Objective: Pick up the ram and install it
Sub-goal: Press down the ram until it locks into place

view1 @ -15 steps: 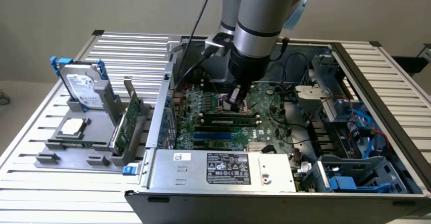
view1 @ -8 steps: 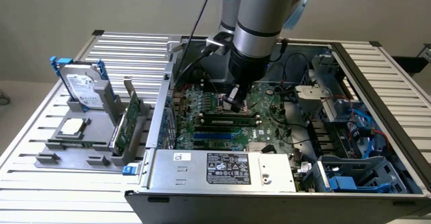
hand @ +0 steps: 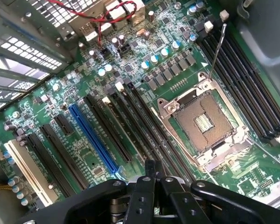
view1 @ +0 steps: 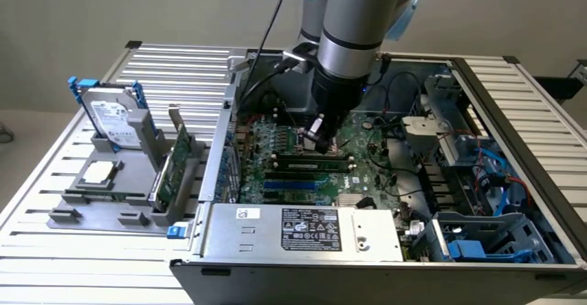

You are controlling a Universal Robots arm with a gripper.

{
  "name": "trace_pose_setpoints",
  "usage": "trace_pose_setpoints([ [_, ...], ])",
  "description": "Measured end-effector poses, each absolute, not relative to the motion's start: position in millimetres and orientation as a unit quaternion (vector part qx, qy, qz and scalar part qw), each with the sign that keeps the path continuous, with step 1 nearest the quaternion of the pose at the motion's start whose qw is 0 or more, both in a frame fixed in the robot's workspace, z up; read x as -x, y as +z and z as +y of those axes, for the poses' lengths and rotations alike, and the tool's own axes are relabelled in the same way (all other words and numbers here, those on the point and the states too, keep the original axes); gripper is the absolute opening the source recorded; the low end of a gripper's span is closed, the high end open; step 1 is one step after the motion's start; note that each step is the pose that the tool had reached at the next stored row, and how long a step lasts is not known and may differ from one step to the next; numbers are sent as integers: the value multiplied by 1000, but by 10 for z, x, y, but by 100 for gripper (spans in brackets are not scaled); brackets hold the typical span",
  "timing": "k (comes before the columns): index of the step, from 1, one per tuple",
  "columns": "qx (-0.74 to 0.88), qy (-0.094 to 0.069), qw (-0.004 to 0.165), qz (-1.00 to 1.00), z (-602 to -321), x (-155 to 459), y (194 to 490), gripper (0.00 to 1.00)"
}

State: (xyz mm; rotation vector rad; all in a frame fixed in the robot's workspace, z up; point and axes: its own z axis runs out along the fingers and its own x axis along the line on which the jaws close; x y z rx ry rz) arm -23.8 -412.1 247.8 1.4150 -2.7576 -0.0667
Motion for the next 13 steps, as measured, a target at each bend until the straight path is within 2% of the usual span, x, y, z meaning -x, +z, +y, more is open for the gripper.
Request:
trace_pose_setpoints([
  [13, -389, -14, 21, -921, -4121, 238, 2478, 11],
])
